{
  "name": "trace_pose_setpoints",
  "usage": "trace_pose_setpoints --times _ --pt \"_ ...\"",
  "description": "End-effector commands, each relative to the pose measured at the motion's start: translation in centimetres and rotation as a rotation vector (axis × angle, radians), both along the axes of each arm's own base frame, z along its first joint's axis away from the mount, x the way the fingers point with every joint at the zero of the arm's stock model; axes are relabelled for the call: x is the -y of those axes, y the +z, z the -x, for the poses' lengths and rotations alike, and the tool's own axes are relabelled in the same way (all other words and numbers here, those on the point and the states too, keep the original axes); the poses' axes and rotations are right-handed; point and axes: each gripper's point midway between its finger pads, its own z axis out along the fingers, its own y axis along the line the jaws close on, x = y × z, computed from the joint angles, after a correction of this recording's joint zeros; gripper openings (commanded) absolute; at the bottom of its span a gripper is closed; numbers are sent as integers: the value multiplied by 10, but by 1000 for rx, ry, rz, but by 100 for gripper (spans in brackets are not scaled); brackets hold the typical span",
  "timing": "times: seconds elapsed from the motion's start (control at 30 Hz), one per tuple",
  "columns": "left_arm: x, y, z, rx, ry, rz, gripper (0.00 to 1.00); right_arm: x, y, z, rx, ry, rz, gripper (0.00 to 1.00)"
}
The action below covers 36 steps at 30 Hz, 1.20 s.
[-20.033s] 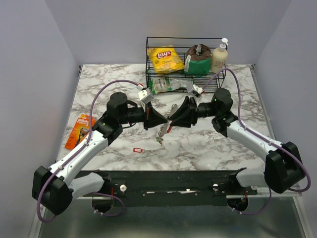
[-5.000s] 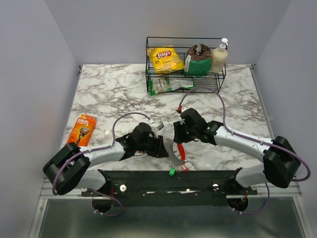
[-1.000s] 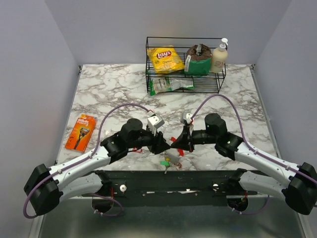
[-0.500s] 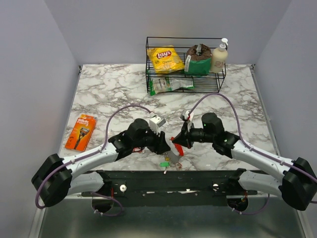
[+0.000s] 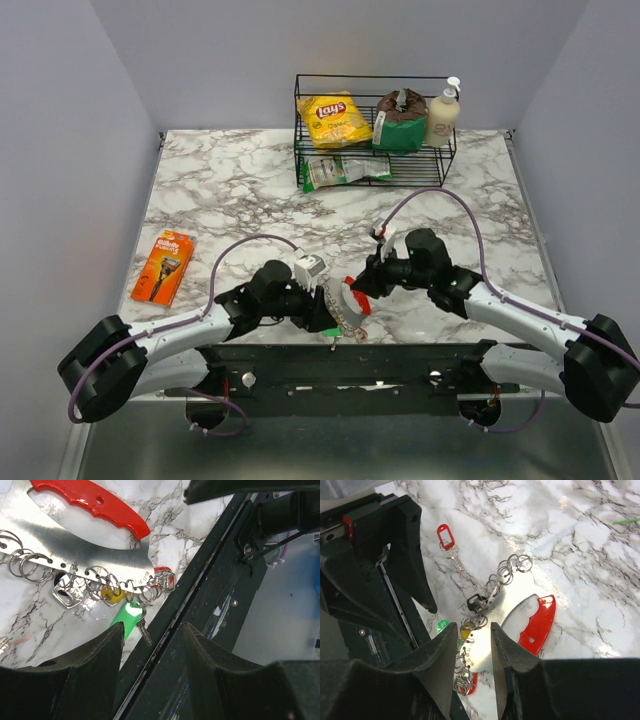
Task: Put the keys on the keyring
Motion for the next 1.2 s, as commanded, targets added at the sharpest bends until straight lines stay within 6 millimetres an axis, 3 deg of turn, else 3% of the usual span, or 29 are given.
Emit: trace_pose_setpoints --times 0.0,0.27,1.03,1.17 --pt "10 -6 2 -17 -8 24 59 10 -14 -14 -71 -100 21 43" --pt "28 -16 1 -3 -38 -13 59 20 -20 -21 -132 -143 8 42" --pt "35 -30 -18 53 -36 -102 58 21 -18 -18 -131 -121 -8 43" --pt "34 -28 -18 62 -33 -109 52 21 -17 -18 -131 -120 -12 42"
